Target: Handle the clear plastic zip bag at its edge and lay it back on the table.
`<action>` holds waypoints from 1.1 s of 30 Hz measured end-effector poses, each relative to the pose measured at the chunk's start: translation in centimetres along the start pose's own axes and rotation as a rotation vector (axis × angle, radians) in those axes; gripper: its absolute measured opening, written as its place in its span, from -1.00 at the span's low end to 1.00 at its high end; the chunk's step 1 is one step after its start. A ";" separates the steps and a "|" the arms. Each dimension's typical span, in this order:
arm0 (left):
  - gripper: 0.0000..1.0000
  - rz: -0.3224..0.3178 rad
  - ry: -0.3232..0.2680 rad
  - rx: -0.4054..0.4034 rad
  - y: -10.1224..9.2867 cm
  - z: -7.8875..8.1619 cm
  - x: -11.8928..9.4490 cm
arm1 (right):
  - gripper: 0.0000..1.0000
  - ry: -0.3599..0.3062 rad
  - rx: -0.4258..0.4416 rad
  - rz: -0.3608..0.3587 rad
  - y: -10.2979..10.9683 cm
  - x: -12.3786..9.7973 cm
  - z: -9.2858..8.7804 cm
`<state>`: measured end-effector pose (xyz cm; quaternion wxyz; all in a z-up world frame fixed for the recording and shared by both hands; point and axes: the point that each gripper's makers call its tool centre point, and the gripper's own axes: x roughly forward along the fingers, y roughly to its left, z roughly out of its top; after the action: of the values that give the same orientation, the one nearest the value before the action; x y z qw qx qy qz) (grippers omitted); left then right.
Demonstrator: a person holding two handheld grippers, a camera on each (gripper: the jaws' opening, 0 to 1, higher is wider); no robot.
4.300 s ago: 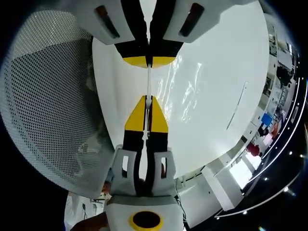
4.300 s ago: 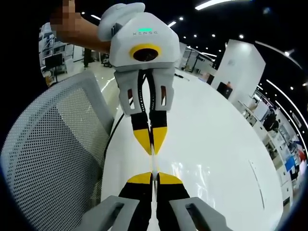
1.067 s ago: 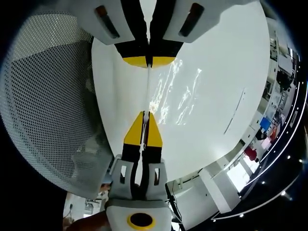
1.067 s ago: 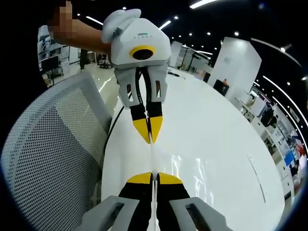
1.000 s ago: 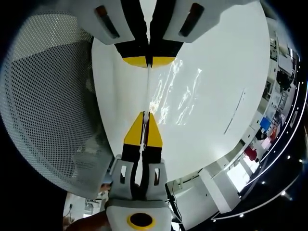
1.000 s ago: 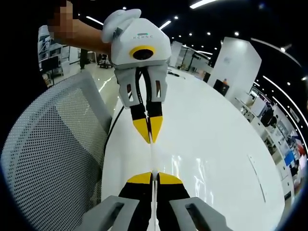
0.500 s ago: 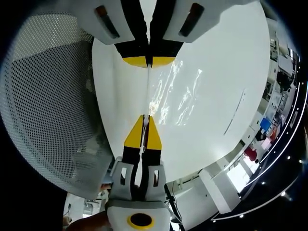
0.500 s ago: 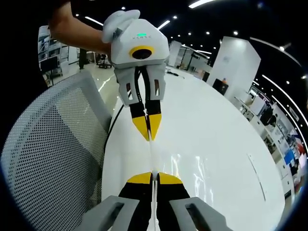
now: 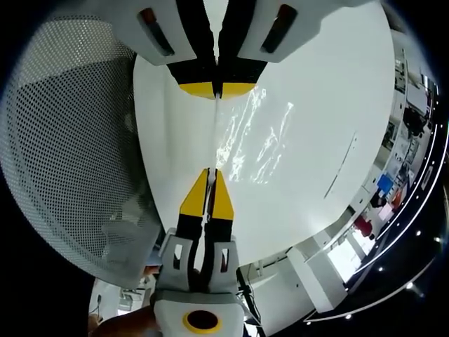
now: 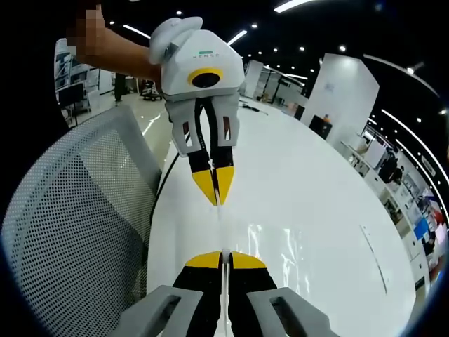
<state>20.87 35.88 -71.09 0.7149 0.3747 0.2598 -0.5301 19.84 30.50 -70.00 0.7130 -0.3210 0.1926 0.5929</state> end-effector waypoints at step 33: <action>-1.00 0.005 -0.010 -0.026 0.2 -0.3 0.1 | -1.00 0.006 0.010 -0.012 -0.3 -0.4 -0.4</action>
<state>21.09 36.12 -71.29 0.7223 0.3632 0.2623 -0.5269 20.07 29.91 -69.98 0.7174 -0.3204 0.1957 0.5868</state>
